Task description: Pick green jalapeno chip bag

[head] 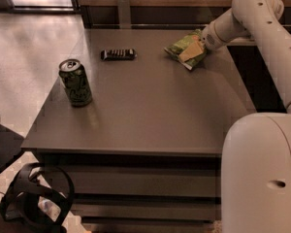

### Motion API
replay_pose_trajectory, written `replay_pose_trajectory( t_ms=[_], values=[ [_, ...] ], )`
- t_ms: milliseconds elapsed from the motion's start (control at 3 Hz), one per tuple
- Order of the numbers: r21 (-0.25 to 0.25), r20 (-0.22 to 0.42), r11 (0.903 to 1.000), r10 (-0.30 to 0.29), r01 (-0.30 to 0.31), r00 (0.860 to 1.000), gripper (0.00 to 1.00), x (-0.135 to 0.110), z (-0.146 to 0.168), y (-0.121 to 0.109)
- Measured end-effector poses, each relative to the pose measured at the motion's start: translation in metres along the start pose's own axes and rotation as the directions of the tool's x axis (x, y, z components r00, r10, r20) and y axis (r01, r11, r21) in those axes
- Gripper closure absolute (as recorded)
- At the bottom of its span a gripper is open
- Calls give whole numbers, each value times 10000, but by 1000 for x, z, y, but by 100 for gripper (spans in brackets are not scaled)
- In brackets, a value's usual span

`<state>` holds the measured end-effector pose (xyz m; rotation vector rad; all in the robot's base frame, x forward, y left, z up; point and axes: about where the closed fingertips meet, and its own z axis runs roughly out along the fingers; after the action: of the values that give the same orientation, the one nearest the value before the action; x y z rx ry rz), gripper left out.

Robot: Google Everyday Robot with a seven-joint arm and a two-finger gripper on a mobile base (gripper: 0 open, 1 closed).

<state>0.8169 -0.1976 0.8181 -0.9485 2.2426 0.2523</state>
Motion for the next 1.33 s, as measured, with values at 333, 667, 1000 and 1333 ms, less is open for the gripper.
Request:
replay_pose_trajectory(
  t_ms=[333, 667, 1000, 1333],
  values=[
    [-1, 0, 10000, 0, 0, 10000, 87, -2, -3, 0],
    [-3, 0, 10000, -2, 2, 10000, 100, -3, -3, 0],
    [-3, 0, 10000, -2, 2, 10000, 100, -3, -3, 0],
    [-4, 1, 10000, -4, 4, 10000, 100, -4, -4, 0]
  ],
)
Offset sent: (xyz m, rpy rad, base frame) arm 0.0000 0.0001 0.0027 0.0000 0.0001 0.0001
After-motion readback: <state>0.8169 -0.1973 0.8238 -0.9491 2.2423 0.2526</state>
